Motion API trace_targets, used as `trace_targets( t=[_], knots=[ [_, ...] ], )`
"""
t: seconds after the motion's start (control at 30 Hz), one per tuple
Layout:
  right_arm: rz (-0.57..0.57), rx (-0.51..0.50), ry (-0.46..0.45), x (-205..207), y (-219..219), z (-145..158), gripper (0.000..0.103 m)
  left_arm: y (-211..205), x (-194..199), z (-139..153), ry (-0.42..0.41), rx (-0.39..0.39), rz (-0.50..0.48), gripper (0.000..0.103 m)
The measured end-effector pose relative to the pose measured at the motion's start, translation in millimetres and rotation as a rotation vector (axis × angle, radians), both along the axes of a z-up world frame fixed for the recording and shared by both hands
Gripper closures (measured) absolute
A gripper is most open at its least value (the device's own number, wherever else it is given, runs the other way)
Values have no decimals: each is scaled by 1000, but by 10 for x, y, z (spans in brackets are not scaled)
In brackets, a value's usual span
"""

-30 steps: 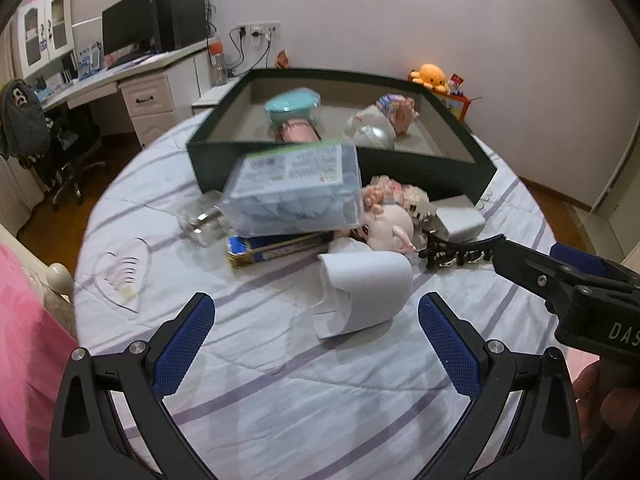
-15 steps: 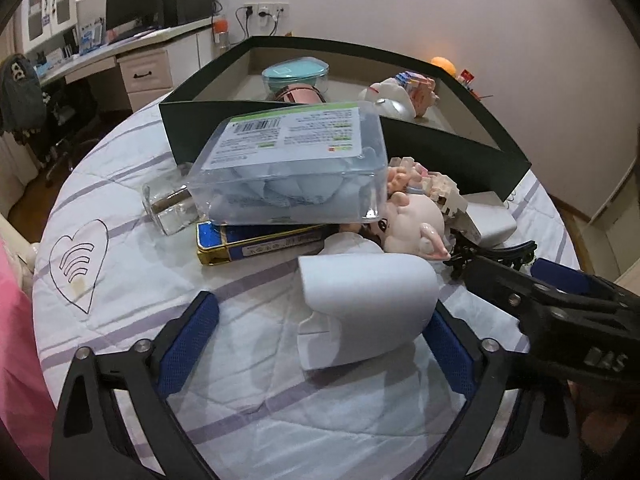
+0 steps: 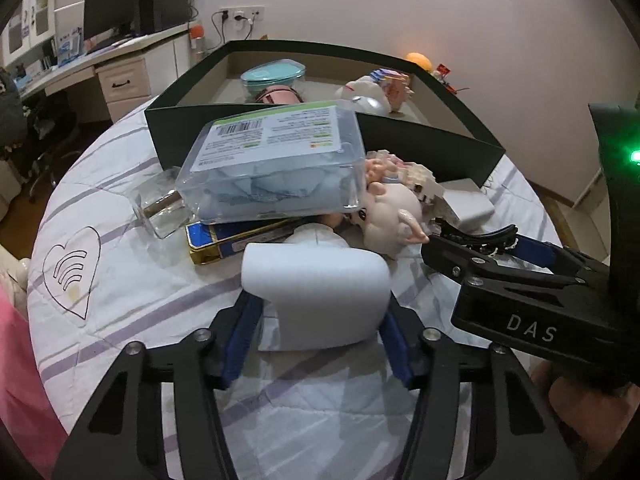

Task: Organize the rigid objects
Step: 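Grasp the white cup with the left tool while the right tool grasps the black hair clip, then carry the white cup and black clip into the green box and release both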

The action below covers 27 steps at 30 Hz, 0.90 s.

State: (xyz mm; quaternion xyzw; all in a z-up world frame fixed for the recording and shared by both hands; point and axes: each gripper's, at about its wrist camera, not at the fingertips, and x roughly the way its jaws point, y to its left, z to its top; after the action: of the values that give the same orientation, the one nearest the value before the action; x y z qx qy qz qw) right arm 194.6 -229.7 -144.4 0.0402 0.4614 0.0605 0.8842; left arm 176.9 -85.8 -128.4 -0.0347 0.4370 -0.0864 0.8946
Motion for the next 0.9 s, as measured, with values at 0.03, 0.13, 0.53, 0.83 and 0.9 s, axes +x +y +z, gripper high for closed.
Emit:
trace_targets(
  t=[0.03,0.13,0.53,0.83,0.9],
  knots=[
    [0,1,-1,-14,-12,6,8,7,-9,6,-1,-3,-1,47],
    [-8,15,-9,-73,-59,40,8,49,-43,63,-11,-45,-16,58],
    [-20,37,-53,-313,-175,316,8,209,-182,176,-23,-66,1,60],
    [6,64,-94,-416,-116,536,8,387,-280,406,-64,-74,21,60],
    [12,68,-104,-428,-101,583,8,403,-283,477,-77,-74,18,60]
  ],
)
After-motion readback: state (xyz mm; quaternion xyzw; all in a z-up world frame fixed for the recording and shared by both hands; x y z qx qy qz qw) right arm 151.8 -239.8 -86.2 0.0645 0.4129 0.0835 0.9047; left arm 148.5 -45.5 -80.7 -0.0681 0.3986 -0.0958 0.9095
